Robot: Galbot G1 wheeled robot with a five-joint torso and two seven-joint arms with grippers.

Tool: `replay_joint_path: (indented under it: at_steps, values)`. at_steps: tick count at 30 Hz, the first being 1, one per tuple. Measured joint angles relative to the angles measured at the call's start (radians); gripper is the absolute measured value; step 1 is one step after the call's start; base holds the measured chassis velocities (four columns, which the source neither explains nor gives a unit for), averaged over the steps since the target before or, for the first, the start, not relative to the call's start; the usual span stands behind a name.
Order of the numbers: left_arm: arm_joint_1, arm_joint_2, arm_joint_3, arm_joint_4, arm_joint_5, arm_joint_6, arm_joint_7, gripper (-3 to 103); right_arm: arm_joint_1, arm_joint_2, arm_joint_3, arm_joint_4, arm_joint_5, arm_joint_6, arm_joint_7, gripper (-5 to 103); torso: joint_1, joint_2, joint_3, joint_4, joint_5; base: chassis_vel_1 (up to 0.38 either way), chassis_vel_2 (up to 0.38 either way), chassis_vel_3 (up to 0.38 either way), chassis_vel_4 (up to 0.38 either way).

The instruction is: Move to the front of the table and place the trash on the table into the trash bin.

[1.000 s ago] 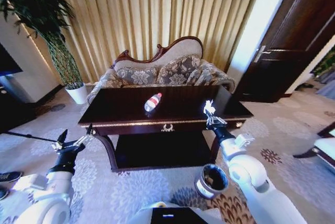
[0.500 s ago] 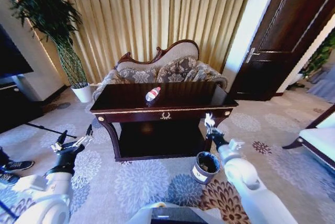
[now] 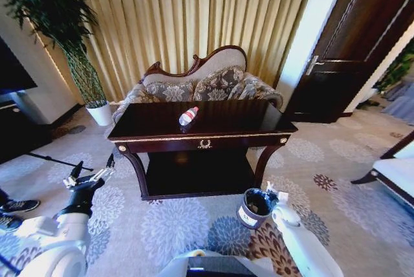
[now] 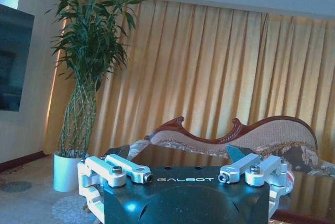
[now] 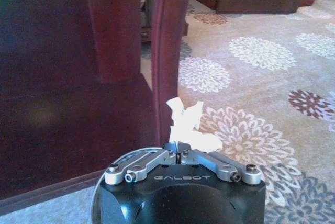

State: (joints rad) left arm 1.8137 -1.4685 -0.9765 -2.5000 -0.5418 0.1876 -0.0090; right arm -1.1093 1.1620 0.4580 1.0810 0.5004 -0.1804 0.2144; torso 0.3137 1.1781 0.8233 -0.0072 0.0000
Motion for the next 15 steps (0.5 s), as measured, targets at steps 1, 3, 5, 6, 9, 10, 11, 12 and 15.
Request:
replay_joint_path:
  at_steps: [1,3,5,6,9,10,11,12,15]
  values:
    - [0.000,-0.002,0.000,0.000,0.000,0.000,0.000,100,0.017,0.003,-0.003,-0.024,-0.002,0.002,0.000,0,0.000,0.000,0.000,-0.0001,-0.0001,0.000,0.000,0.000,0.000]
    - [0.000,-0.004,0.001,0.000,0.000,0.000,0.000,100,0.030,0.008,-0.008,-0.039,-0.005,0.003,0.000,-1,0.001,0.000,0.000,-0.0001,0.0001,0.000,0.000,0.000,0.000]
    - [0.000,-0.006,0.001,0.000,0.000,-0.001,0.001,100,0.035,0.010,-0.010,-0.042,-0.015,0.003,-0.003,4,0.001,0.000,0.000,-0.0001,0.0001,0.000,0.000,0.000,0.000]
    - [0.001,-0.007,0.001,0.000,0.000,-0.001,0.003,100,0.036,0.012,-0.010,-0.043,-0.024,0.003,-0.005,9,0.001,0.000,0.000,-0.0001,0.0000,0.000,0.000,0.000,0.000]
    - [0.003,-0.010,0.001,0.000,0.000,-0.002,0.008,100,0.036,0.014,-0.010,-0.046,-0.036,0.003,-0.008,20,0.000,0.000,0.000,-0.0004,0.0000,0.000,0.000,0.000,0.000]
    - [0.003,-0.011,0.001,0.000,0.000,-0.002,0.010,100,0.034,0.014,-0.009,-0.048,-0.041,0.003,-0.014,25,0.000,0.000,0.000,-0.0003,-0.0002,0.000,0.000,0.000,0.000]
    - [0.003,-0.011,0.001,0.000,0.000,-0.002,0.010,100,0.034,0.014,-0.009,-0.048,-0.041,0.003,-0.014,25,0.000,0.000,0.000,-0.0003,-0.0002,0.000,0.000,0.000,0.000]
    - [0.003,-0.011,0.001,0.000,0.000,-0.003,0.011,100,0.031,0.013,-0.008,-0.049,-0.046,0.003,-0.022,31,0.000,0.000,0.000,-0.0003,-0.0001,0.000,0.000,0.000,0.000]
    - [0.003,-0.012,0.001,0.000,0.000,-0.004,0.012,100,0.020,0.009,-0.005,-0.047,-0.053,0.003,-0.035,47,0.001,0.000,0.000,-0.0004,0.0000,0.000,0.000,0.000,0.000]
